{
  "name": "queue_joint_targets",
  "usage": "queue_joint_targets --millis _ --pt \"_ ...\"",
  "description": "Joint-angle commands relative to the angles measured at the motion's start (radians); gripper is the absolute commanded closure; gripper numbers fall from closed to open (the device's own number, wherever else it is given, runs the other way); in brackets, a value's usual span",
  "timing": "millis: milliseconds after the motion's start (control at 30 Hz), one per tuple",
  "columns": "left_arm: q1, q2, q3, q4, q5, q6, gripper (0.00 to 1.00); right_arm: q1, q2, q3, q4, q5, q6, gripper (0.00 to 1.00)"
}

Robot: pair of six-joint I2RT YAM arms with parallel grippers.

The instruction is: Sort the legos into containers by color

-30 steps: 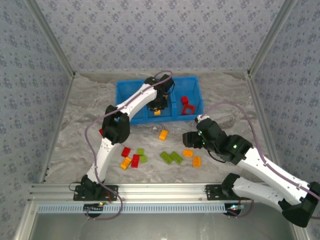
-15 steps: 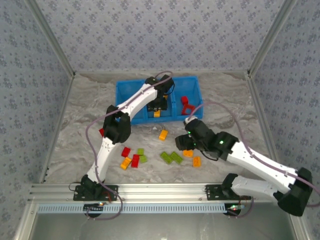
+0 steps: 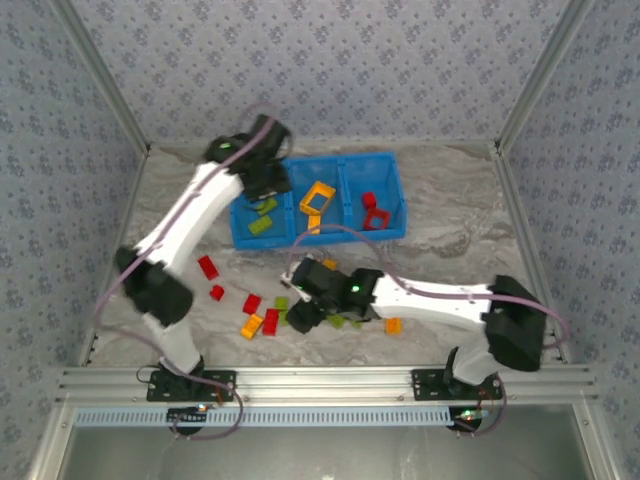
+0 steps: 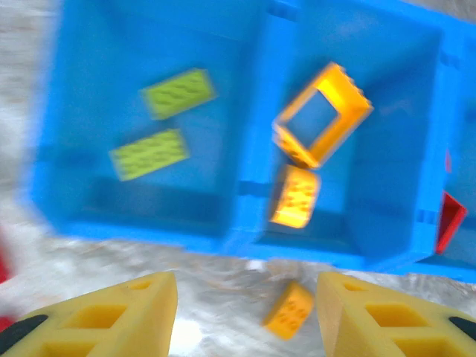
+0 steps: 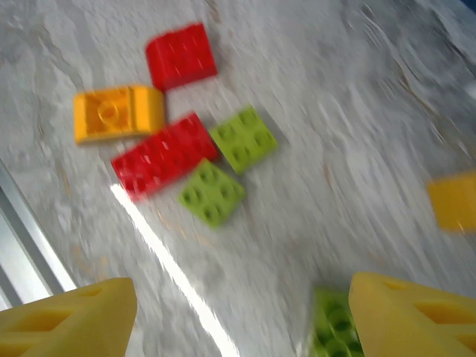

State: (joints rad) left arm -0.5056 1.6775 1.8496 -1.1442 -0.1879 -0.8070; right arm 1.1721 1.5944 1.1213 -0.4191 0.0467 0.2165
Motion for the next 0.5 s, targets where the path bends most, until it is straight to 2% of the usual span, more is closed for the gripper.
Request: queue_joint_targets --millis 0,133,233,367,467 --pt "0.064 -0.215 -0.209 -0.028 -0.068 -0.068 0.48 0.007 0.179 0.204 -0.016 -0.027 -0.042 0.22" --pt "0.087 -0.483 -0.386 -0.104 -0.178 -0.146 0.48 0.001 0.389 0.452 -0.158 0.008 0.049 0.22" --pt "0.087 -0.642 -0.458 -0.160 -0.247 -0.202 0.48 -0.004 0.529 0.657 -0.328 0.010 0.164 0.29" --pt "0.087 -0.746 -0.492 -0.203 -0.256 -0.206 0.49 0.015 0.634 0.846 -0.465 0.021 0.369 0.27" --pt "0.086 -0.774 -0.502 -0.213 -0.235 -0.170 0.50 0.010 0.737 1.024 -0.614 -0.031 0.523 0.32"
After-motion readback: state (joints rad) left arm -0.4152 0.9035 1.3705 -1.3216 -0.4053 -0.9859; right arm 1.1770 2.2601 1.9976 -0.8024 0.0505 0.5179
